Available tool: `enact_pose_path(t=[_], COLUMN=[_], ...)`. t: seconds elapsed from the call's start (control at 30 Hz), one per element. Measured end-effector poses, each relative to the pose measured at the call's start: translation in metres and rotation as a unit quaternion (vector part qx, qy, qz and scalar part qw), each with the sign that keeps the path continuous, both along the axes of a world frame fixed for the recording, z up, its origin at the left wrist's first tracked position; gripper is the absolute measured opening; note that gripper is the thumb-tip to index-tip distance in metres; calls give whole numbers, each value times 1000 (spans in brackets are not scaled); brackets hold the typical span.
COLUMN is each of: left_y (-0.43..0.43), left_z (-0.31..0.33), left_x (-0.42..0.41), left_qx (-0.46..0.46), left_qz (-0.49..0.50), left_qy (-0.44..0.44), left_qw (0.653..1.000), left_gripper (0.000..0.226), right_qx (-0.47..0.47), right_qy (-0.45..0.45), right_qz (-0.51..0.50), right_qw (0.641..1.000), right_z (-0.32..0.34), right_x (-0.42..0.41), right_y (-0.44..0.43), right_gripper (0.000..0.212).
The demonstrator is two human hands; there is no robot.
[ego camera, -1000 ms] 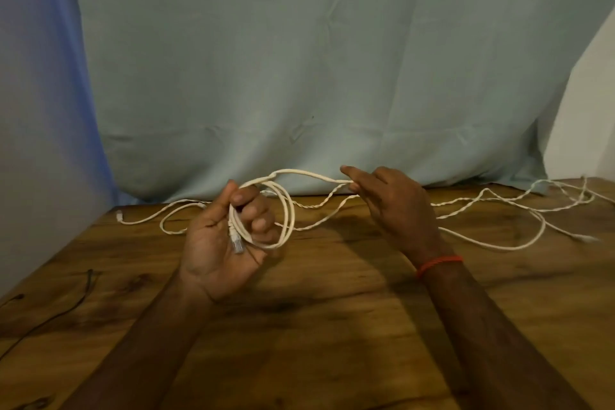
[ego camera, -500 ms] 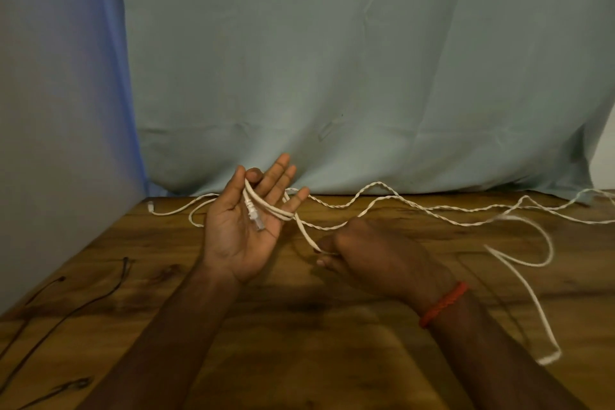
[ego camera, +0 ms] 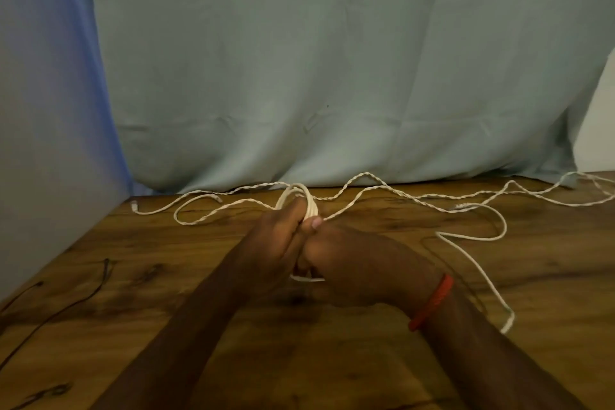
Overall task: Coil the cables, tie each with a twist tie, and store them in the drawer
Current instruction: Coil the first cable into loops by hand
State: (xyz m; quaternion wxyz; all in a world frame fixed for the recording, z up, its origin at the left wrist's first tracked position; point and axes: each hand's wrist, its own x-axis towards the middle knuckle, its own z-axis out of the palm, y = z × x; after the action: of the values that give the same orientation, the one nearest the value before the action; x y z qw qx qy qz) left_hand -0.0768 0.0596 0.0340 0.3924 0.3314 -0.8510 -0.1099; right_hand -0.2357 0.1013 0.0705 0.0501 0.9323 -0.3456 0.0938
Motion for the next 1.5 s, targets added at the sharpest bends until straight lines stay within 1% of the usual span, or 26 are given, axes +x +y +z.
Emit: enact_pose_path(t=[0.1,0.17,0.23,0.3,0.33,0.37,0.43,0.47,0.5,0.53,0.57,0.63,0.67,0.7,0.73,0.77,0.8,0.9,0.97,1.03,1.1,1.2,1.27,1.33,1.37,1.5], left_y=[3,4,1,0,0,-1,-3,-2,-1,2,3,7,9,11,12,11,9,7,7,9,8,8,7,6,5,2], left_z=[1,4,4,5,6,6,7,7,7,8,8,8,9,10,12,13,13,12,11,13,16,19,20,20,20,20], left_x=[-1,0,3,5,5,6,6,6,5,4,4,2,-1,-5,-7,-8,-7,-6,-7,-9,-9,-8,-8,-6,-5,-2], left_qx=[-47,-64,-93,-106,-93,-72,-35,-32,-36,-41,-44,-25,17,86,159,217,255,344,372,372,370,365,361,362,369,403], left_qz=[0,21,37,47,57,63,42,22,3,-14,-23,-31,-46,-82,-132,-181,-221,-299,-324,-333,-326,-341,-344,-353,-361,-388], left_qy=[-29,-54,-76,-106,-124,-135,-129,-115,-100,-80,-54,19,74,144,216,274,310,356,381,406,432,461,471,476,477,483], left_qw=[998,996,992,988,986,986,990,993,994,996,997,999,996,982,954,919,889,816,782,765,755,734,728,719,711,673], left_gripper=[52,52,39,31,34,39,49,51,50,47,43,33,31,31,31,31,31,34,30,22,30,36,36,37,37,34], right_qx=[34,54,96,168,196,196,128,65,-20,-126,-234,-394,-443,-470,-478,-475,-466,-439,-429,-431,-427,-404,-353,-267,-239,-165], right_qy=[2,2,-17,-73,-109,-136,-142,-119,-87,-64,-77,-155,-181,-194,-204,-216,-233,-256,-246,-218,-185,-188,-189,-198,-210,-283], right_qz=[-47,-86,-107,-121,-120,-118,-136,-157,-187,-220,-237,-213,-195,-188,-192,-203,-219,-256,-264,-281,-307,-313,-333,-341,-336,-312], right_qw=[998,995,989,976,967,964,972,978,978,965,940,880,856,840,832,828,825,822,828,829,831,838,854,880,887,892], right_z=[13,25,37,46,49,51,54,54,54,52,48,38,34,29,25,22,20,11,5,2,1,1,-4,-11,-12,-9], right_x=[-10,-19,-31,-43,-48,-51,-57,-61,-63,-66,-70,-72,-71,-71,-71,-72,-73,-71,-64,-59,-55,-43,-32,-21,-17,-16], right_y=[2,7,13,19,20,20,17,14,11,8,3,-6,-9,-15,-21,-25,-27,-32,-35,-37,-36,-33,-32,-33,-33,-31], right_gripper=[15,23,31,32,32,32,31,27,24,28,35,37,39,42,47,50,51,53,56,61,67,69,74,78,79,80])
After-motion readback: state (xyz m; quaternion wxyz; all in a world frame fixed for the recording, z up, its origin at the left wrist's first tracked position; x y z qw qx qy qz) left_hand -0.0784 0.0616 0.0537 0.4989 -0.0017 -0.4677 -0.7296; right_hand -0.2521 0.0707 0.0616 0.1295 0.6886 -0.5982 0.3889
